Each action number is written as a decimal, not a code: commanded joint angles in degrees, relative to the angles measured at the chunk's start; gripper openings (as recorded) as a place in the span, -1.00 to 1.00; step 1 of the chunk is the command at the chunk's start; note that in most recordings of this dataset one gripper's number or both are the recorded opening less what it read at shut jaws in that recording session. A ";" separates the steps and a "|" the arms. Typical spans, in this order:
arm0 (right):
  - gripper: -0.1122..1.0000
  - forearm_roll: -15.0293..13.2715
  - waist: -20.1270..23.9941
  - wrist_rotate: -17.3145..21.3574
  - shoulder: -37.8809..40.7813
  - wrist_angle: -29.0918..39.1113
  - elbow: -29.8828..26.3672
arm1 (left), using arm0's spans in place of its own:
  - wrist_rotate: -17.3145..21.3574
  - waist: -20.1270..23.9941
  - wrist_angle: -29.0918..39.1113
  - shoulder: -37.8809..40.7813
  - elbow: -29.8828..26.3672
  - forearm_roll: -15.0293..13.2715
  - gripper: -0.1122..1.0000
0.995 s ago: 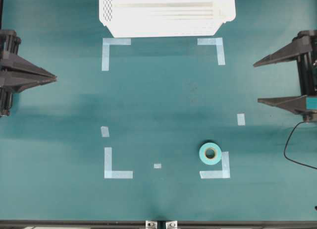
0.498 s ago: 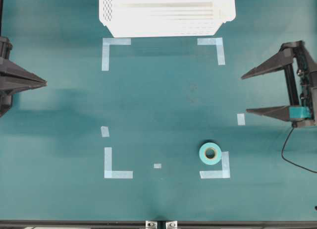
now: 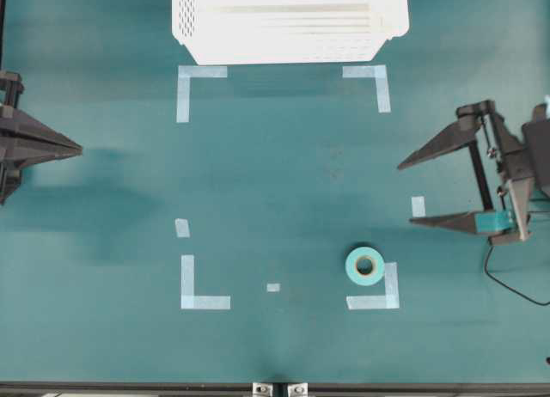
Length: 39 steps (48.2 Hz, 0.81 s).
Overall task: Put the tape into the white basket.
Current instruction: 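Lower the open right gripper over the teal tape roll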
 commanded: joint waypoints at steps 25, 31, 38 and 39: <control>0.93 -0.09 3.43 1.85 8.17 6.50 -5.36 | 0.44 0.53 -0.88 -2.11 0.88 0.00 -0.98; 0.93 0.09 4.31 1.93 9.14 6.59 -5.71 | 0.62 0.53 -1.32 -4.48 2.37 0.00 -0.98; 0.93 0.09 4.92 1.93 11.16 6.59 -6.42 | 0.70 0.53 -1.67 -6.77 3.78 0.00 -0.98; 0.93 0.09 4.92 1.93 11.43 6.59 -6.50 | 0.70 0.53 -1.67 -6.94 3.87 0.00 -0.98</control>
